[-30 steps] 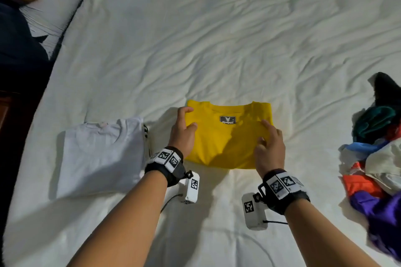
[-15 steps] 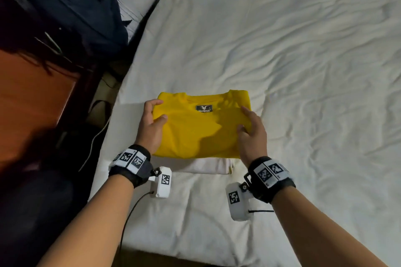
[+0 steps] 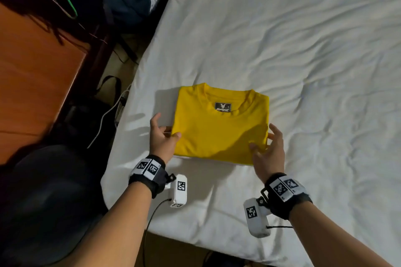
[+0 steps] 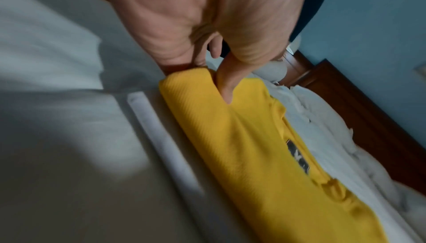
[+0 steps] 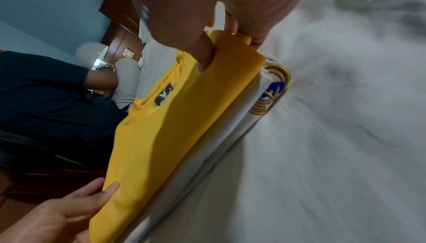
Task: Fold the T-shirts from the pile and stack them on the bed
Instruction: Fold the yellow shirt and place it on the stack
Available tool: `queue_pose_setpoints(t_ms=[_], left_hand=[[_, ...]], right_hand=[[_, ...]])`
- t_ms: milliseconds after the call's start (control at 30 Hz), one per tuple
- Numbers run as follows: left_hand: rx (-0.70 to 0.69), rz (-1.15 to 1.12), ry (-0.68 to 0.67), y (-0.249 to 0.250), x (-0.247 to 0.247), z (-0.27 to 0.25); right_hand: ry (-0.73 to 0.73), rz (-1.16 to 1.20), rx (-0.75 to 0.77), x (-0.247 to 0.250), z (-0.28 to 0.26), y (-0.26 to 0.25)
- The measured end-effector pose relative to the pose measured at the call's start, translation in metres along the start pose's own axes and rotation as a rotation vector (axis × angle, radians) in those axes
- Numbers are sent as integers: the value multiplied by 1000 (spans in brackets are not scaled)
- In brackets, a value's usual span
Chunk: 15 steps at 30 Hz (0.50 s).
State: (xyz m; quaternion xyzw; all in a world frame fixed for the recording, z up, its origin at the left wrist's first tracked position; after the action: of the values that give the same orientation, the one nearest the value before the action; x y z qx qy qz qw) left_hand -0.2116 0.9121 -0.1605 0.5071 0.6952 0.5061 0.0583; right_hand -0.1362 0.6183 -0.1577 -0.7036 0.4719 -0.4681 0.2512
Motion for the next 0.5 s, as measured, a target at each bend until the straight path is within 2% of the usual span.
queue_pose_setpoints(t_ms=[100, 133, 167, 233, 333, 400, 500], left_hand=[[-56, 142, 30, 1, -2, -4], [-103, 250, 50, 3, -5, -6], [-185, 411, 76, 8, -8, -9], [-453, 789, 110, 22, -24, -18], [-761, 1024, -27, 30, -64, -24], [-839, 1125, -116, 20, -81, -16], [-825, 1184, -132, -2, -79, 3]], right_hand=[[-21, -27, 3, -3, 1, 0], [-29, -52, -1, -3, 2, -1], [-25, -107, 3, -3, 2, -2], [40, -357, 93, -4, -1, -11], [62, -658, 405, -27, -13, -27], [-3, -792, 536, -51, -16, -25], [-89, -969, 538, -68, -8, -2]])
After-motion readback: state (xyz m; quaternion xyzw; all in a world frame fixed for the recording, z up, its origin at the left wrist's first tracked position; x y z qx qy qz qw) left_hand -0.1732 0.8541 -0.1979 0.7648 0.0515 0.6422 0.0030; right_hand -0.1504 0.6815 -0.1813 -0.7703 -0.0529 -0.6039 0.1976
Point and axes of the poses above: each hand's wrist, its own z-axis towards the middle knuckle, its own x-axis out of the back of the hand, y = z × x, the point moved 3 cm from there along z, towards the middle knuckle, and after that the axes turned 2 degrees about z, right-handed, at the moved point
